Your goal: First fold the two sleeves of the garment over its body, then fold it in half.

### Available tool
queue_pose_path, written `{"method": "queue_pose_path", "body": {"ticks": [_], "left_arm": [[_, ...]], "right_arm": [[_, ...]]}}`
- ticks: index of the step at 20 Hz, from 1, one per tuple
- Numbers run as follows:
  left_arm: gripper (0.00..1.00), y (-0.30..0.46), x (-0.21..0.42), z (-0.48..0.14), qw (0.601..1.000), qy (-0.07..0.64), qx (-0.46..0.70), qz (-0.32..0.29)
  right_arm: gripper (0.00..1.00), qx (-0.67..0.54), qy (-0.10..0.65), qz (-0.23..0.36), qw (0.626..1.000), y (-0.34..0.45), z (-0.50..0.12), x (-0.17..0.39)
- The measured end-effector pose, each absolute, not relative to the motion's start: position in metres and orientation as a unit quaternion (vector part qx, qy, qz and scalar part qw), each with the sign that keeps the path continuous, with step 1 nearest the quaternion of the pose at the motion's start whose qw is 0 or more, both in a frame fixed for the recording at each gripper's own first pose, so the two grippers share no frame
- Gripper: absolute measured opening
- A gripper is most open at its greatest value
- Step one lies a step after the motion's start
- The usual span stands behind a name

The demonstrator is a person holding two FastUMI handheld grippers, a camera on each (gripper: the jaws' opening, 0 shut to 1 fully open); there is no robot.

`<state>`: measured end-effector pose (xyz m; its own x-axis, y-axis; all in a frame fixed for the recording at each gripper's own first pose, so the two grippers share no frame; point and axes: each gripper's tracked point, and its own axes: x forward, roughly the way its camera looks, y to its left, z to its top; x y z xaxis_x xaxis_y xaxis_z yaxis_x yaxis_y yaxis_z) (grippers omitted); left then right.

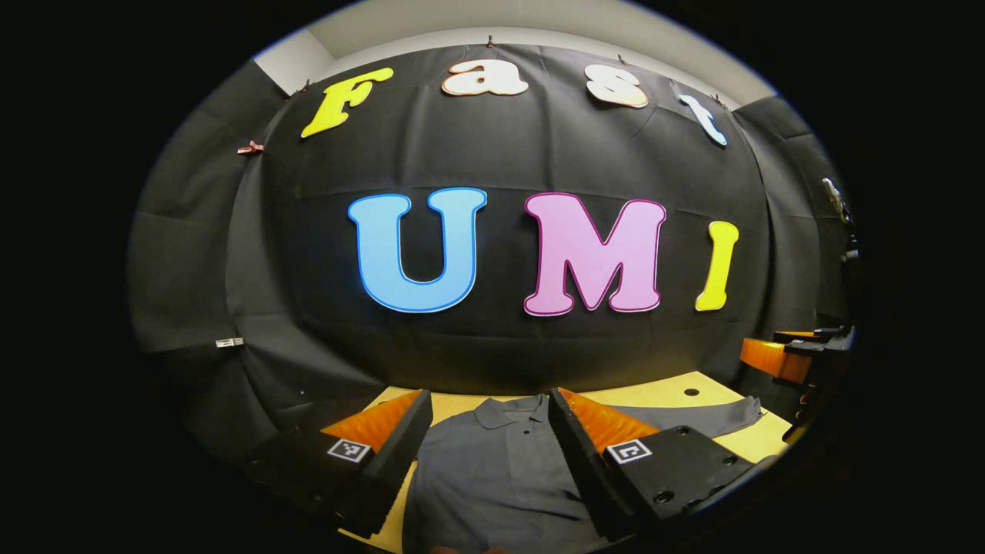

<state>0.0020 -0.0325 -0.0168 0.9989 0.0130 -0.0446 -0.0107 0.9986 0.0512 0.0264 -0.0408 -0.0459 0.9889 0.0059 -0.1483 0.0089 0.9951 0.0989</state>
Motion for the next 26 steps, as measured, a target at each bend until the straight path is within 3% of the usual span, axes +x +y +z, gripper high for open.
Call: {"method": "queue_pose_path", "body": {"ticks": [8,15,26], "left_arm": [[0.96,-0.041,0.003,-0.034,0.998,0.045,0.032,0.027],[0.96,-0.054,0.009,-0.054,0.996,0.071,0.042,0.04],[0.95,-0.068,0.029,-0.067,0.991,0.098,0.082,0.046]], "right_arm": [[0.96,0.039,0.139,-0.038,0.989,-0.095,-0.095,0.056],[0.96,0.035,0.22,-0.099,0.97,-0.169,-0.165,0.075],[0.97,0.058,0.286,-0.223,0.93,-0.307,-0.247,0.102]]}}
